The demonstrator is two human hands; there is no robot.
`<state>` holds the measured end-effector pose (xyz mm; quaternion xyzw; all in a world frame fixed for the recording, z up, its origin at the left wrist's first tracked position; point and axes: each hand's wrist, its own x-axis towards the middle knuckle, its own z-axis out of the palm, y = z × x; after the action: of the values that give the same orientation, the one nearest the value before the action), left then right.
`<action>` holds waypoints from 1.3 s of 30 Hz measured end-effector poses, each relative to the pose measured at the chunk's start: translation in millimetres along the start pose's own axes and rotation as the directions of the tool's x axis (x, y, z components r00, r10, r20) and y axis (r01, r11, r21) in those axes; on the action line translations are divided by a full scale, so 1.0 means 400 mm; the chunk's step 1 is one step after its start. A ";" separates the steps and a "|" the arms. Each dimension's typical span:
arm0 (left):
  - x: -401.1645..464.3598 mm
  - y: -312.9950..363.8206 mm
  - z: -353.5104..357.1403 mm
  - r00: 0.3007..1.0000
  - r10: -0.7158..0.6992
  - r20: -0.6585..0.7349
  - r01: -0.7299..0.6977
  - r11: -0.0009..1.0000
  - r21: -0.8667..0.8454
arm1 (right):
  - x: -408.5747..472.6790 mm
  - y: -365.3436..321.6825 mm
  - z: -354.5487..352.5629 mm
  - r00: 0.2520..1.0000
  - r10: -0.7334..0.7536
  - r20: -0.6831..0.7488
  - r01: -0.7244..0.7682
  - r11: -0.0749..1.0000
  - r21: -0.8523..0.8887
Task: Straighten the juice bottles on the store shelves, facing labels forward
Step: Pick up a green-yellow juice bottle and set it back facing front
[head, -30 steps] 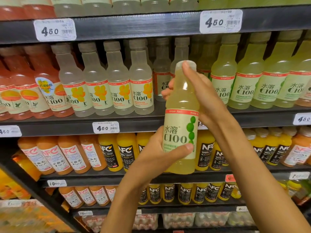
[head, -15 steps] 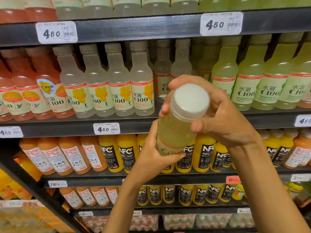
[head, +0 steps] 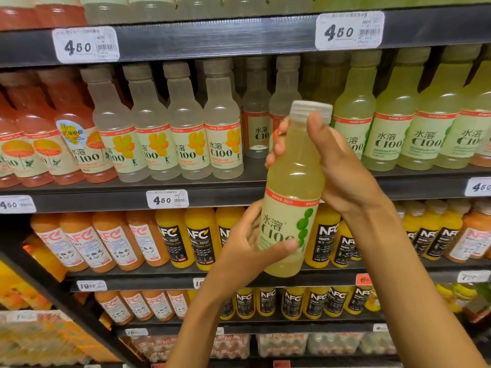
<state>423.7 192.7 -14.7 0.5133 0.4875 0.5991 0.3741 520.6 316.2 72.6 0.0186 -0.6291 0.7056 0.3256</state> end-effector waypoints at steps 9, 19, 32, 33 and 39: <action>-0.006 -0.011 0.029 0.981 -0.194 0.023 0.194 0.953 -0.231 | 0.018 -0.001 -0.009 0.991 0.069 -0.116 -0.046 0.982 0.185; 0.008 0.003 0.040 0.997 -0.055 -0.053 0.055 0.999 0.000 | 0.016 -0.004 -0.006 0.957 -0.001 -0.289 -0.009 0.999 -0.031; 0.012 -0.013 0.049 0.989 -0.138 0.044 0.144 0.897 -0.419 | 0.021 0.024 0.003 0.992 0.105 -0.062 -0.095 0.984 0.150; 0.013 -0.016 0.047 0.990 -0.138 0.025 0.137 0.911 -0.388 | 0.020 0.023 0.003 0.994 0.087 -0.062 -0.077 0.986 0.149; 0.013 -0.014 0.020 0.991 -0.132 -0.021 0.125 0.972 -0.200 | 0.017 0.014 0.014 0.998 0.012 -0.061 -0.008 0.998 0.070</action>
<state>430.4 200.7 -18.8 0.4307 0.4640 0.6276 0.4530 510.3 314.3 71.8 0.0049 -0.5939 0.7289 0.3405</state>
